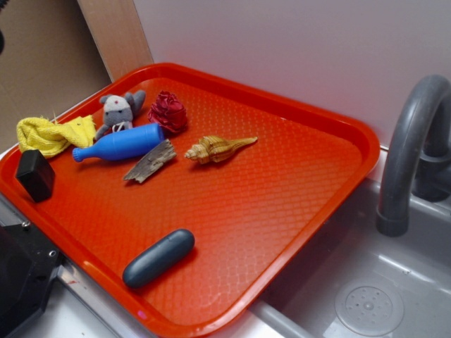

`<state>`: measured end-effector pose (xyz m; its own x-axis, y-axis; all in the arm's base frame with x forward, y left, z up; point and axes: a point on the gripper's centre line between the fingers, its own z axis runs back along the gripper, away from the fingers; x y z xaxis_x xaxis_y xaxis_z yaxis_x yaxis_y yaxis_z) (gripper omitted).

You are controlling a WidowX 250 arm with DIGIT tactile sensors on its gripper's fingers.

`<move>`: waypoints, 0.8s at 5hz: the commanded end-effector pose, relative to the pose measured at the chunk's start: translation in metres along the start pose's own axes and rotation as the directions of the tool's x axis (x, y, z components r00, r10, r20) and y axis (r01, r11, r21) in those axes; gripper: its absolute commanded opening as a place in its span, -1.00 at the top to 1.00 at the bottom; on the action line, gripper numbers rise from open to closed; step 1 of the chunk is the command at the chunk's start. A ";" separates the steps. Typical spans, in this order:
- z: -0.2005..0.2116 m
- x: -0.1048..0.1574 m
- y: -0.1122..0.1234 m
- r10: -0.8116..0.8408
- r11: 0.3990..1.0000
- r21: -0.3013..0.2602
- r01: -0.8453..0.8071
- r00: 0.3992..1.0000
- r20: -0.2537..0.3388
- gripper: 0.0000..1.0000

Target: Grab the black box.

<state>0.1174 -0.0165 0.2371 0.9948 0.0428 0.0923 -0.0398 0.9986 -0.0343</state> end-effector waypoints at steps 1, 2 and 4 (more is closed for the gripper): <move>0.000 0.000 0.000 0.000 1.000 0.000 0.000 1.000 0.000 -1.00; -0.029 0.008 0.033 0.238 0.971 0.006 -0.238 0.971 -0.014 -1.00; -0.086 -0.007 0.103 0.551 0.834 0.043 -0.550 0.834 -0.016 -1.00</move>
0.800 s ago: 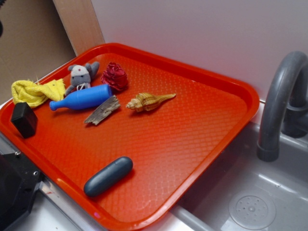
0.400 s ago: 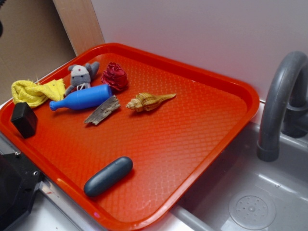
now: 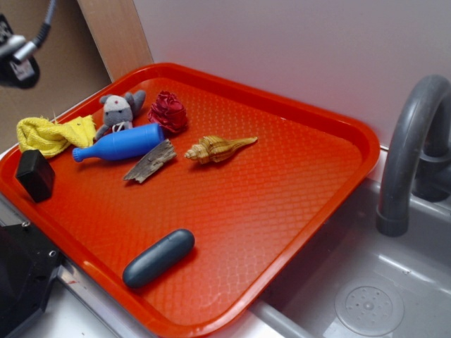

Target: Grab the black box.

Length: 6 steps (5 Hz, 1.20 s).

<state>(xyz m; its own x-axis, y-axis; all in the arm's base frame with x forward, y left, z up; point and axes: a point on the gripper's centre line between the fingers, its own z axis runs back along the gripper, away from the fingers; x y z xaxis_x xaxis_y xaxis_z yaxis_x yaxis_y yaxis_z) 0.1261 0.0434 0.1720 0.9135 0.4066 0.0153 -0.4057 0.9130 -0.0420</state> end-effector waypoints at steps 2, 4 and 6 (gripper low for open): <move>-0.087 0.013 0.075 0.291 0.956 0.023 -0.291 0.957 0.006 -1.00; -0.087 0.013 0.075 0.291 0.956 0.023 -0.291 0.957 0.006 -1.00; -0.118 0.008 0.086 0.312 0.950 0.008 -0.313 0.949 0.043 -1.00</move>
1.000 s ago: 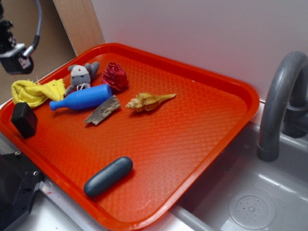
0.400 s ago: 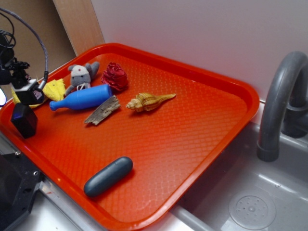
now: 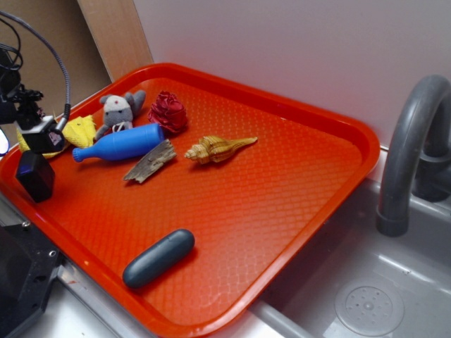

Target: Grab the black box.

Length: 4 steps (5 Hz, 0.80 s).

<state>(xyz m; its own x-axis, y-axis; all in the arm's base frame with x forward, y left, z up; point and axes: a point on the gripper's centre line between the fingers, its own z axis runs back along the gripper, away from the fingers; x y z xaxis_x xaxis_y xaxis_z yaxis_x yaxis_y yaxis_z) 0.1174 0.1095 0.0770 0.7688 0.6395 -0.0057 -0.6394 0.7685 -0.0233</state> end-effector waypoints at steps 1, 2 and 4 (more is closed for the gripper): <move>-0.041 -0.008 0.014 0.034 0.999 0.040 -0.035 0.999 0.037 1.00; -0.038 -0.007 0.011 -0.003 0.998 0.063 0.000 0.999 0.046 1.00; 0.022 0.000 -0.050 -0.343 0.939 0.040 0.341 0.937 0.065 1.00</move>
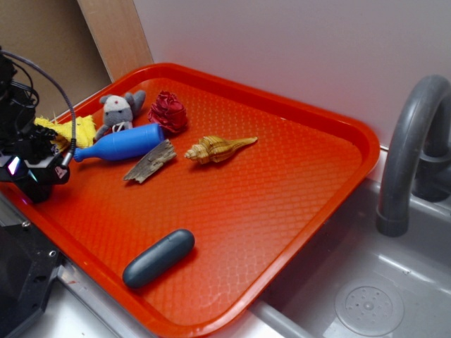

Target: Grab the black box.

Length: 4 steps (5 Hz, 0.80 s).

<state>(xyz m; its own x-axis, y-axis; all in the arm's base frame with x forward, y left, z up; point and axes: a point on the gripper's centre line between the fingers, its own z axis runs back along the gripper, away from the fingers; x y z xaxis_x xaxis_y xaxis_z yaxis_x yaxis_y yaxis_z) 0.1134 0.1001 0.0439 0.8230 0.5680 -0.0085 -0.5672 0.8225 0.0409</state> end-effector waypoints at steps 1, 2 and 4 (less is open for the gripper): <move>0.105 0.006 -0.090 -0.490 0.871 0.130 0.474 0.858 0.155 1.00; 0.155 -0.007 -0.106 -0.576 0.816 0.149 0.558 0.803 0.150 1.00; 0.196 -0.008 -0.106 -0.575 0.817 0.134 0.561 0.811 0.109 1.00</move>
